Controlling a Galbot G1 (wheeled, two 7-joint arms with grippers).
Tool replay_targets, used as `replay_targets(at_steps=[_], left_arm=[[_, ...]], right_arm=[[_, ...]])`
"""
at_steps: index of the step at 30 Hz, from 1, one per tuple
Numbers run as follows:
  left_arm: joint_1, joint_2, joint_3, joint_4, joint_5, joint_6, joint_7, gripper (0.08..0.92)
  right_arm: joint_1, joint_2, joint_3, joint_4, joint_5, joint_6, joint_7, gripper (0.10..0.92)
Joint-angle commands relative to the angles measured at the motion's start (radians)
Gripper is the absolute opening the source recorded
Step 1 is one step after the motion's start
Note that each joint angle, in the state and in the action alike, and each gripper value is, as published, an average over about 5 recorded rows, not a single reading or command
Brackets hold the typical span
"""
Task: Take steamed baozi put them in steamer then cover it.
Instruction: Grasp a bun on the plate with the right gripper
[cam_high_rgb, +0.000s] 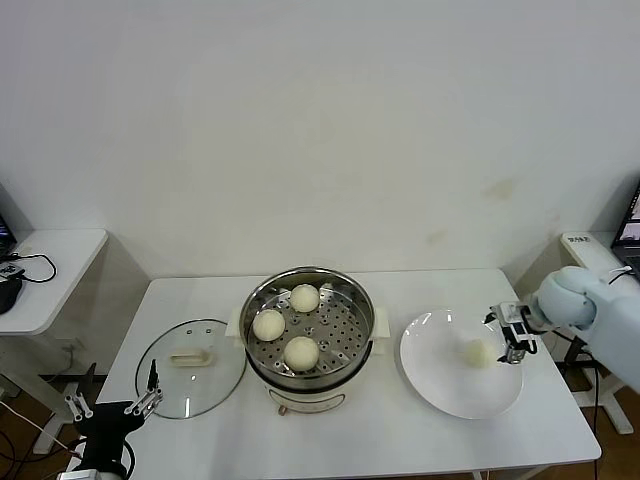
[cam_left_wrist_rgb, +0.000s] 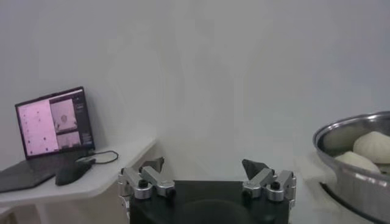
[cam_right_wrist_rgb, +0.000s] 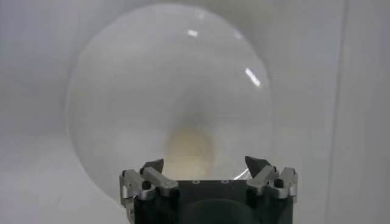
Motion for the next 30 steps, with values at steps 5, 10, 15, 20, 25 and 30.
replay_targets(at_steps=[5, 10, 15, 20, 25, 30], left_arm=[[-0.004, 0.0, -0.001, 0.01, 0.0, -0.001, 0.001, 0.823], [-0.008, 0.0, -0.001, 0.015, -0.001, -0.001, 0.002, 0.823], [-0.01, 0.001, 0.0, 0.015, -0.001, -0.001, 0.002, 0.823], [-0.009, -0.001, 0.001, 0.016, -0.001, -0.001, 0.002, 0.823], [-0.009, -0.003, 0.001, 0.016, 0.0, -0.002, 0.002, 0.823], [-0.007, -0.005, 0.002, 0.013, 0.0, -0.003, 0.001, 0.823]], right_arm=[[-0.098, 0.101, 0.063, -0.134, -0.077, 0.001, 0.005, 0.823], [-0.092, 0.129, 0.062, -0.154, -0.077, 0.004, 0.014, 0.823], [-0.092, 0.139, 0.059, -0.155, -0.078, -0.001, 0.012, 0.813], [-0.094, 0.142, 0.059, -0.157, -0.083, -0.005, 0.008, 0.785], [-0.091, 0.142, 0.061, -0.16, -0.092, -0.008, 0.003, 0.738], [-0.095, 0.146, 0.072, -0.161, -0.109, -0.01, -0.008, 0.681]])
